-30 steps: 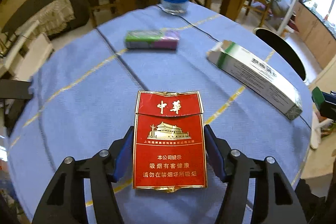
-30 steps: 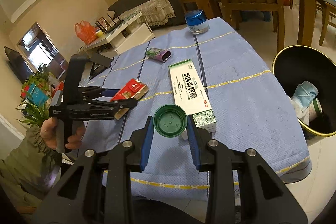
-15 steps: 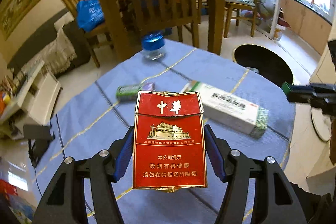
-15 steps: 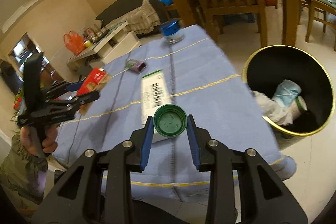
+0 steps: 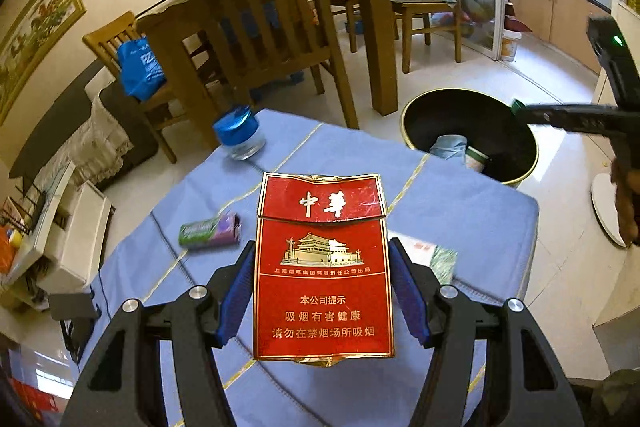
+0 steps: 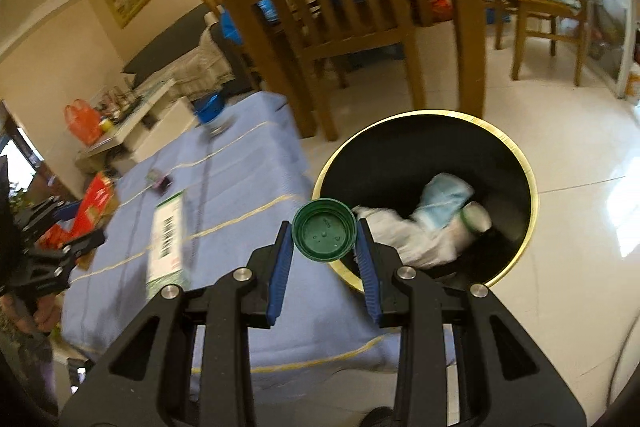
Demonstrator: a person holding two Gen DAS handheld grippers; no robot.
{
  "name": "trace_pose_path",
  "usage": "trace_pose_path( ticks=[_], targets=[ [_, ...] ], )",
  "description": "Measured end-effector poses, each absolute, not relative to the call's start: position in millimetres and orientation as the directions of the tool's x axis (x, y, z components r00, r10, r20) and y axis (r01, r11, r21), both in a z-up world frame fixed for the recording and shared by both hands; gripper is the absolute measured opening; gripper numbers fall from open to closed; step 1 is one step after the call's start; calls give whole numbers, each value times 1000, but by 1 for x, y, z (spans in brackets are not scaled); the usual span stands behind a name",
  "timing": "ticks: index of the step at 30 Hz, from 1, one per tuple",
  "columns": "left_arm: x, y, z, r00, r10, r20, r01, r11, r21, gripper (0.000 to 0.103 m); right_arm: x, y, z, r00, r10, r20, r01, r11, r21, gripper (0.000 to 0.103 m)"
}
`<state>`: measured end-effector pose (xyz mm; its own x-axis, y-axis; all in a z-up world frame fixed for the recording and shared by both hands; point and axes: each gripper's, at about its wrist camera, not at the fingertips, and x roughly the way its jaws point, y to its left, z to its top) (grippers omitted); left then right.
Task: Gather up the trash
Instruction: 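Carry the cap and cigarette pack to the bin and open both grippers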
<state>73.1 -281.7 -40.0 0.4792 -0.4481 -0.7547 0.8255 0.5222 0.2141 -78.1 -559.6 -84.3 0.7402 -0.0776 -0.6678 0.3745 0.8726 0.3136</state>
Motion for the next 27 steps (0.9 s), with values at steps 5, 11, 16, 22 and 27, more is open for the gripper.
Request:
trace_pose_path(
  ticks=[5,11,16,22,27],
  targets=[
    [63,-306,-42,470,-454,-757,845,480,237,62,-65,-588,-80,729,-140,-670,418,866,274,32],
    [53,-343,-43,452,-464,-762,866,433,250,62,-35,-620,-98,673,-168,-720,473,846,246,60],
    [49,-371,-46,430,-478,-766,882,405,243,62,-43,-630,-106,677,-223,-701,522,817,245,85],
    [44,-411,-55,410,-476,-778,896,368,248,62,-77,-644,-124,666,-260,-699,585,764,272,90],
    [41,-446,-50,390,-498,-774,908,349,233,62,-108,-660,-143,635,-273,-723,640,710,294,91]
  ],
)
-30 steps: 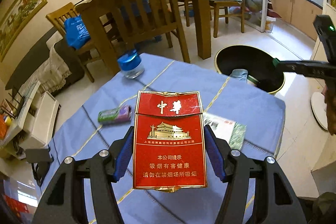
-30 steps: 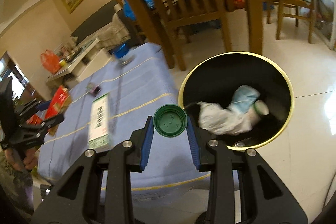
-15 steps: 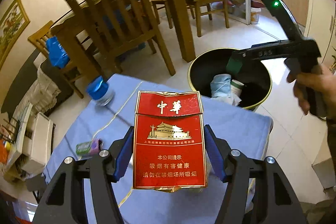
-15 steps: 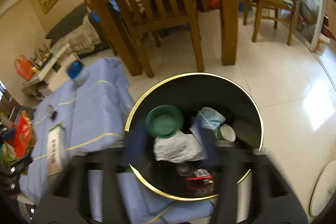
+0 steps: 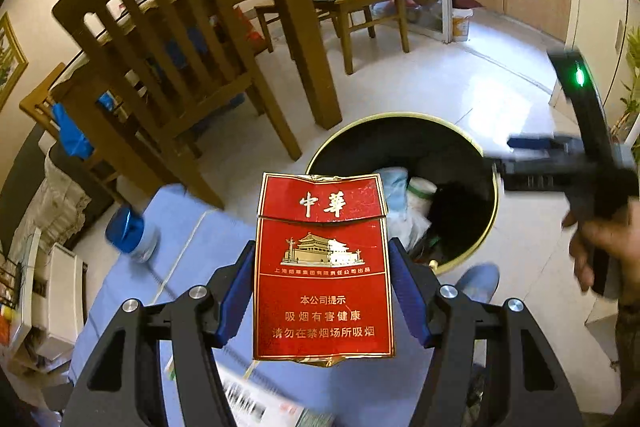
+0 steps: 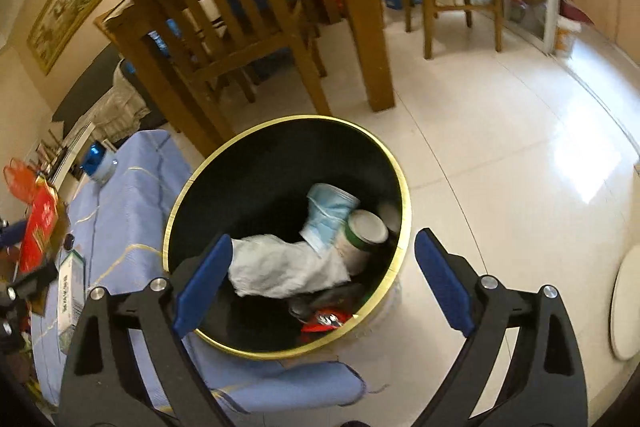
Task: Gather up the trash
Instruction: 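Carry the cap and cigarette pack to the bin and open both grippers, then grasp the green Doublemint gum pack with the right gripper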
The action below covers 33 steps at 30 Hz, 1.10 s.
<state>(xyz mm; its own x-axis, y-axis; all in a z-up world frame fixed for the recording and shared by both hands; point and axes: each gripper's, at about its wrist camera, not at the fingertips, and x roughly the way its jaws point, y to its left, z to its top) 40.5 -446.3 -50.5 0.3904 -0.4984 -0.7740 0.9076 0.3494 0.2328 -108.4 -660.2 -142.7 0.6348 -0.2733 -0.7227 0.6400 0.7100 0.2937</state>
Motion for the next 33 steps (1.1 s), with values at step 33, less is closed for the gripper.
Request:
trace_pose_path(
  ticks=[33],
  targets=[
    [165,-231,-20,532,-346,-773,651,751,112,80,-67,-570,-116,666,-173,-726,495,830,256,91]
  ],
)
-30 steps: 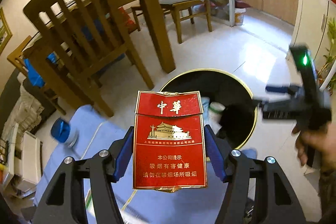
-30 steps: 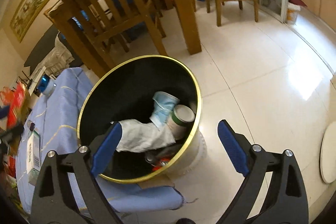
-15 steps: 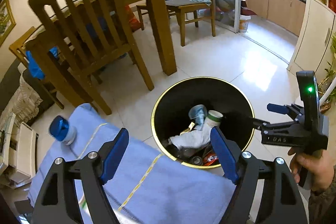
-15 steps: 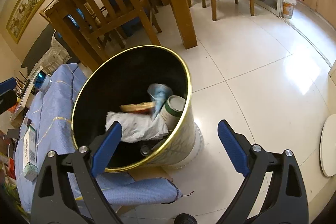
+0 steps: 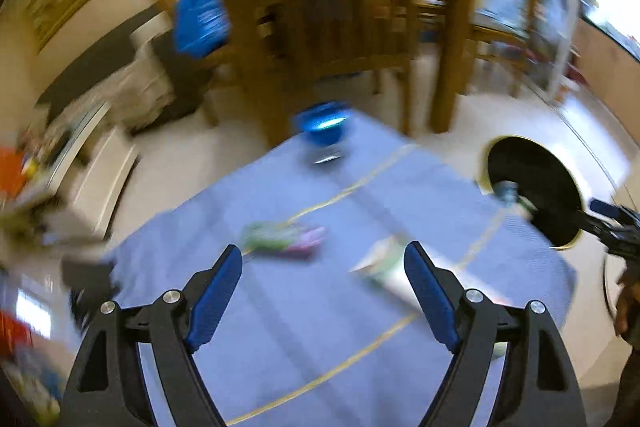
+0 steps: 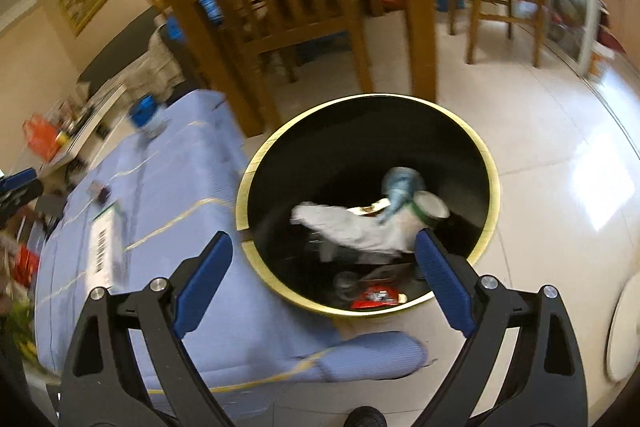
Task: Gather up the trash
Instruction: 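Grasp the green Doublemint gum pack with the right gripper, then grasp the gum pack with the left gripper while the right gripper grasps the ointment box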
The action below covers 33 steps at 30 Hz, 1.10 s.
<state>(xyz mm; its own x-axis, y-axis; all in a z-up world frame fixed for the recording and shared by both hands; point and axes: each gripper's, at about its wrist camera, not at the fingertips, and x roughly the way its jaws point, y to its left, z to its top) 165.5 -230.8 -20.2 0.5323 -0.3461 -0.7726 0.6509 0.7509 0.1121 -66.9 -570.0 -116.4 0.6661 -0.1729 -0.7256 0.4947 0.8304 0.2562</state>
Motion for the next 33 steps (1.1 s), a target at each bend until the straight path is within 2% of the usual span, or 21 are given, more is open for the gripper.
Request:
trace_pose_path(
  ticks=[8,15,19,22,26,29,31,33],
  targets=[
    [192,-103,-29,576,-253,-778,509,855,99,82,6,-472,-94,681,-28,-732,255,946,201,91],
    [200,-31,-55,561,-213,-800,437,897,68,82,118,-353,-77,662,81,-745,-94,995,26,91],
    [203,-9,-65,558,-199,-806,416,907,65,82,183,-311,-91,606,29,-795,-160,984,-85,90],
    [206,-2,-68,558,-192,-808,415,907,71,82,228,-294,-104,553,-4,-833,-170,978,-118,86],
    [208,0,-70,558,-193,-807,417,906,71,82,258,-285,-123,481,-43,-875,-175,974,-144,72],
    [208,-5,-70,554,-205,-807,424,904,61,82,266,-281,-136,418,-24,-908,-189,975,-113,54],
    [205,-11,-70,550,-217,-806,435,899,55,82,260,-280,-136,402,26,-915,-203,977,-61,31],
    [201,-17,-70,548,-226,-805,449,892,55,82,246,-267,-133,382,71,-922,-245,969,-27,31]
  ],
)
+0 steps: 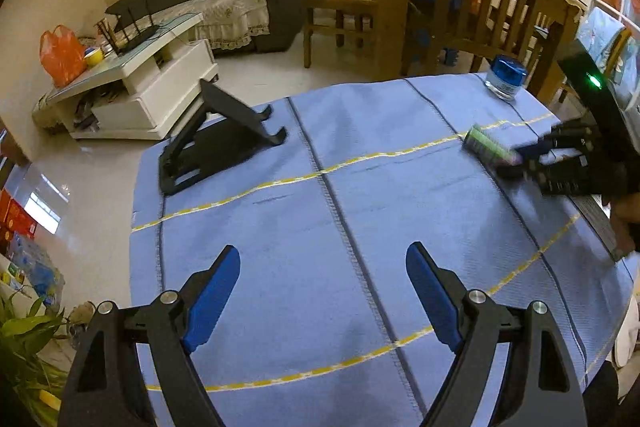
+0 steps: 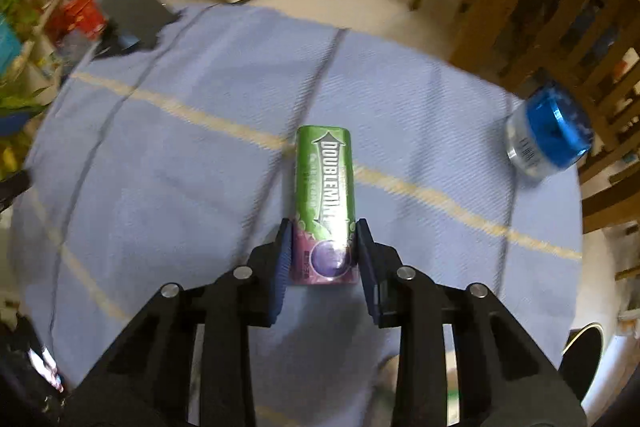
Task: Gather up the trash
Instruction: 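Grasp the gum pack with the left gripper while the right gripper grasps the ointment box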
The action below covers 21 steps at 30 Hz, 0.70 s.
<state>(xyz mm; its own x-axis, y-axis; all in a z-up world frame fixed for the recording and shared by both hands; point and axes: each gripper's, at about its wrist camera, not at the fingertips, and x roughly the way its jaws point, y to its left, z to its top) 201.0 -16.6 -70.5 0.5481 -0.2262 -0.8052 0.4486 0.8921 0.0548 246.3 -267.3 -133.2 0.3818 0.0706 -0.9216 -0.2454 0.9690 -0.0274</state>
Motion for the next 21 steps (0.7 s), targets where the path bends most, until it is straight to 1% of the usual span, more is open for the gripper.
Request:
trace_pose_path(
  ticks=[2,6,10,11,12,14,19,21],
  targets=[
    [196,-24,-71,545,-238,-804,464,884,53,82,224,-246,-135,365,133,-921,-301,953,19,31],
    [189,-37,-75,524,-255,-813,484,874,38,82,181,-208,-138,345,237,-908,-356,928,107,31],
    [184,-47,-80,505,-263,-822,495,869,26,82,163,-187,-139,374,252,-893,-342,932,120,32],
    [181,-49,-80,498,-271,-824,499,866,17,82,159,-183,-137,386,253,-887,-345,931,115,36],
    [179,-51,-81,492,-277,-825,505,863,12,82,153,-183,-133,416,245,-876,-345,933,97,58],
    [175,-56,-84,478,-286,-831,518,855,4,82,140,-191,-121,500,180,-847,-306,952,22,80],
    [167,-73,-93,404,-321,-857,541,839,-60,82,103,-258,-88,630,40,-776,-135,989,-59,81],
    [164,-85,-99,389,-305,-869,534,844,-57,82,96,-298,-82,635,-13,-772,-44,998,-52,84]
  ],
)
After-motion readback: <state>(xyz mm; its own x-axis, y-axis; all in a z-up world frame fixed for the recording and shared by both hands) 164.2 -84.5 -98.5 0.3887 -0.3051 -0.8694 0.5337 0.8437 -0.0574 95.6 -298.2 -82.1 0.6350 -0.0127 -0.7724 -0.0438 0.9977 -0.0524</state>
